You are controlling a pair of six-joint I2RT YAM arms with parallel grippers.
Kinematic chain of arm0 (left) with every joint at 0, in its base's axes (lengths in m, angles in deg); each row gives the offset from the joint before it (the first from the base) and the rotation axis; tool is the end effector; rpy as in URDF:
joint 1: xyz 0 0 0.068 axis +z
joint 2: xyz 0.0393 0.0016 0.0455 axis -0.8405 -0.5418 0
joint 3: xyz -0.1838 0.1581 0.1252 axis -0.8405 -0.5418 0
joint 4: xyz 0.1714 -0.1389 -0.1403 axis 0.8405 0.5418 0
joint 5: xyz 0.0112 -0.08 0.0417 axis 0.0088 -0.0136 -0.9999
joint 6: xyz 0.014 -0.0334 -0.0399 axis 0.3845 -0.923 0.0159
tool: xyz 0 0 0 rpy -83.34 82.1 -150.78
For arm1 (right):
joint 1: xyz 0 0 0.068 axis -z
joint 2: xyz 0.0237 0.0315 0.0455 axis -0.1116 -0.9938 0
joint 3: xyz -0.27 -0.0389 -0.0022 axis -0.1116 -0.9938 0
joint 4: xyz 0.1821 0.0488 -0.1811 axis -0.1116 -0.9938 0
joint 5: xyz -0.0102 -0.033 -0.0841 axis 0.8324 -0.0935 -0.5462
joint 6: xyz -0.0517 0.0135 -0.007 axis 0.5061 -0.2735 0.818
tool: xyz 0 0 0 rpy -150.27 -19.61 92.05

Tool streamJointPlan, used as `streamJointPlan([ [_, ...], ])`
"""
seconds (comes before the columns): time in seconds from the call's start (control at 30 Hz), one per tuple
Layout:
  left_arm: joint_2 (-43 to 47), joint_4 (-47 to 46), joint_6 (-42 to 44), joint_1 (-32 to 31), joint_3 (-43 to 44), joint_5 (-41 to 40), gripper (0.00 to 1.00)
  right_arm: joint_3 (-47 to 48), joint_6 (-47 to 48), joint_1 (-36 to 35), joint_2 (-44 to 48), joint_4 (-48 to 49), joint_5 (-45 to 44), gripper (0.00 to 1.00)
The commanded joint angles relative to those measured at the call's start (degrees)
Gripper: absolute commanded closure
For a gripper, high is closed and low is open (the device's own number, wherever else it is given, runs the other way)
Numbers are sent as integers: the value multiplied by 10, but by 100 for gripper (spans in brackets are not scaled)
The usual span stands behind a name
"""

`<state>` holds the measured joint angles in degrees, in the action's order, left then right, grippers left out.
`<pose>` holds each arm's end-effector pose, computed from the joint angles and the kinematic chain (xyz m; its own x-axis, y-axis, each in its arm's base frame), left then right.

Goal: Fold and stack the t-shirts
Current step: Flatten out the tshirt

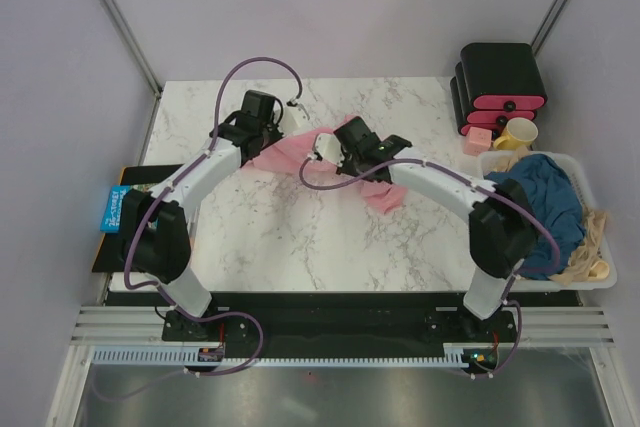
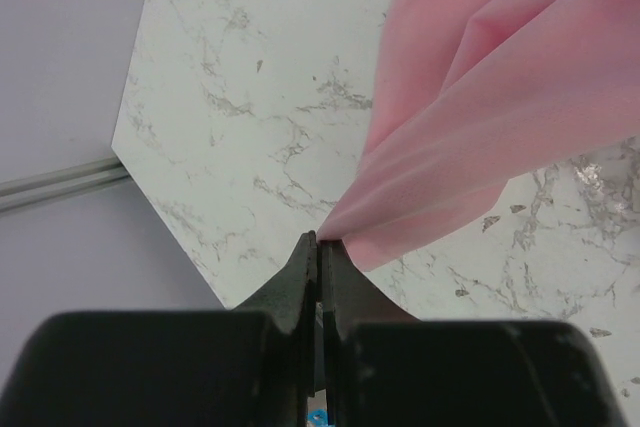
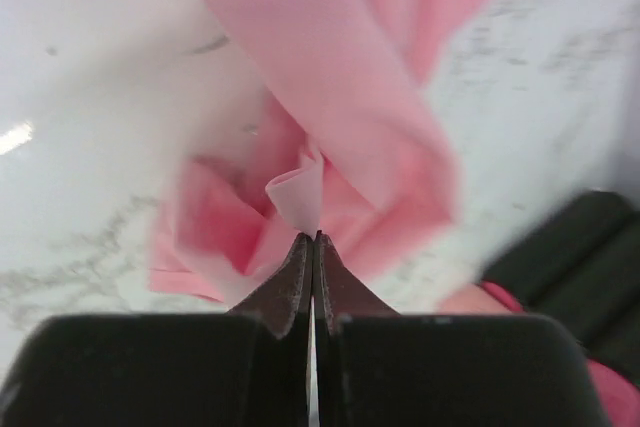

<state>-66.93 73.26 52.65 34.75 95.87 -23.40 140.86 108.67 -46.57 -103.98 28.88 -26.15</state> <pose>0.3490 -0.1355 0.2805 -0.2985 0.8634 -0.4068 0.6013 0.5011 0.6224 0.3030 0.2447 0.2393 -0.2085 -0.9248 -0.3184 -0.8064 0.3467 -0.4791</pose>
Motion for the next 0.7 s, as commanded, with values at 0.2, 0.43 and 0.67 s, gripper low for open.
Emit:
streamJointPlan([
  [0.2,111,-18,67,49,10,-4,98,31,219,18,248,8,-162,100],
  [0.43,217,-17,108,55,-17,7,98,-33,312,37,369,156,-220,100],
  [0.67,319,-14,147,55,-52,56,98,-74,402,58,429,285,-205,100],
])
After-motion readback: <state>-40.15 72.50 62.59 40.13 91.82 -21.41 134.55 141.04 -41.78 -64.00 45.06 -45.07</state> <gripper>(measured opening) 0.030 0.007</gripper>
